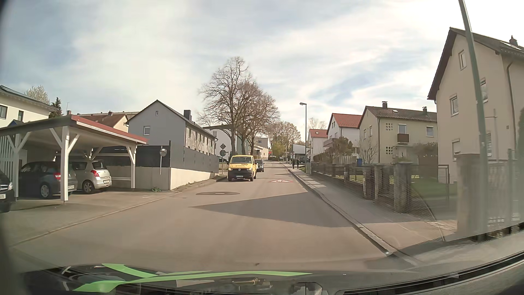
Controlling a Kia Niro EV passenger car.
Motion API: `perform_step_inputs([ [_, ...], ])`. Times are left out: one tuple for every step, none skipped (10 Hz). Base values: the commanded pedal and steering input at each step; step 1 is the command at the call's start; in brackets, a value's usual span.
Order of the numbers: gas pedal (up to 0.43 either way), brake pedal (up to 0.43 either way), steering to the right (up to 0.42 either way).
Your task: Follow the waypoints while adhering to traffic rules and regulations
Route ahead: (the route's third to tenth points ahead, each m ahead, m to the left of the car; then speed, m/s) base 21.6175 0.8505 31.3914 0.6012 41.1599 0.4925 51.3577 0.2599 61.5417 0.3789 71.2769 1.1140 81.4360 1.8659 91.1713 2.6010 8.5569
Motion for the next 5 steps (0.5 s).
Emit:
perform_step_inputs([
  [0.13,0.0,-0.002],
  [0.13,0.0,-0.002],
  [0.13,0.0,-0.001],
  [0.13,0.0,-0.001],
  [0.13,0.0,0.0],
])
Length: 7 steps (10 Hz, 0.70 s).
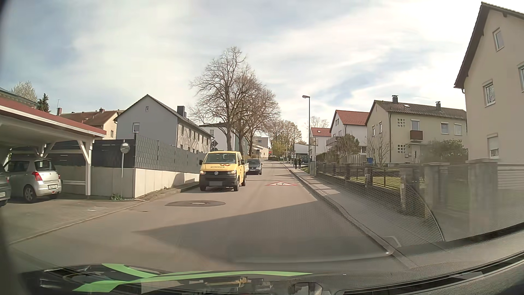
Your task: Follow the waypoints while adhering to traffic rules and regulations
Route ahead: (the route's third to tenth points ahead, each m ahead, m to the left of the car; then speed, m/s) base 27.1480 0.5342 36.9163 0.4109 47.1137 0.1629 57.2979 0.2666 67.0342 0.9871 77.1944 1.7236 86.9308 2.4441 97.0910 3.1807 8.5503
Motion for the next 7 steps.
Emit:
perform_step_inputs([
  [0.13,0.0,0.0],
  [0.13,0.0,0.0],
  [0.13,0.0,-0.002],
  [0.13,0.0,-0.003],
  [0.13,0.0,-0.003],
  [0.13,0.0,-0.003],
  [0.13,0.0,-0.003],
])
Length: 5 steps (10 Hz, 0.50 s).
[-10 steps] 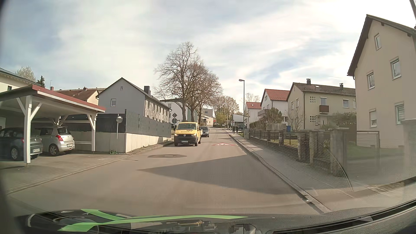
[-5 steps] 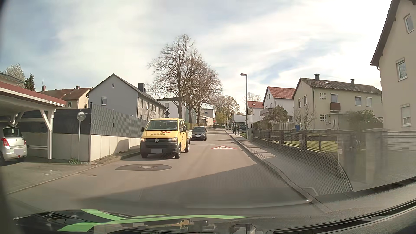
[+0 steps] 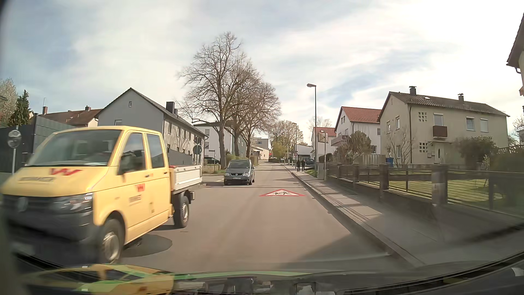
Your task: Follow the waypoints while adhering to traffic rules and regulations
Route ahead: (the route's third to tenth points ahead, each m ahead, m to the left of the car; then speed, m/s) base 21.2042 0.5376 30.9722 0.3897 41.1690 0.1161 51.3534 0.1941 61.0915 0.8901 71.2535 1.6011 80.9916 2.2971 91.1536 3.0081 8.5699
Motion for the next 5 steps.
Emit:
perform_step_inputs([
  [0.13,0.0,-0.003],
  [0.13,0.0,-0.003],
  [0.13,0.0,-0.003],
  [0.13,0.0,-0.003],
  [0.13,0.0,-0.003],
])
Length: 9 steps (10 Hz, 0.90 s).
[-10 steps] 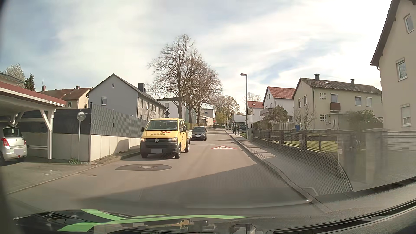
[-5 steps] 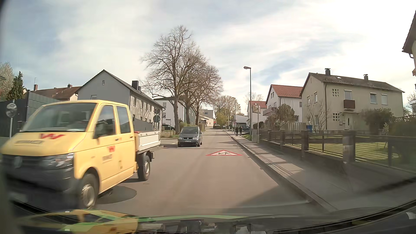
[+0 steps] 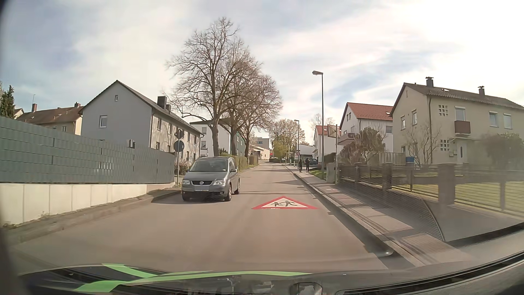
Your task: Follow the waypoints while adhering to traffic rules and regulations
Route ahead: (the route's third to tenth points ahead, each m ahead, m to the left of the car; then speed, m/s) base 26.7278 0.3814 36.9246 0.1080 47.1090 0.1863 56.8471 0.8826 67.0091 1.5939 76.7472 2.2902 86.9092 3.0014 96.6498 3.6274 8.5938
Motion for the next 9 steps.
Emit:
perform_step_inputs([
  [0.13,0.0,-0.003],
  [0.13,0.0,-0.003],
  [0.13,0.0,-0.003],
  [0.13,0.0,-0.003],
  [0.13,0.0,-0.003],
  [0.13,0.0,-0.003],
  [0.13,0.0,-0.003],
  [0.13,0.0,-0.003],
  [0.13,0.0,-0.003],
])
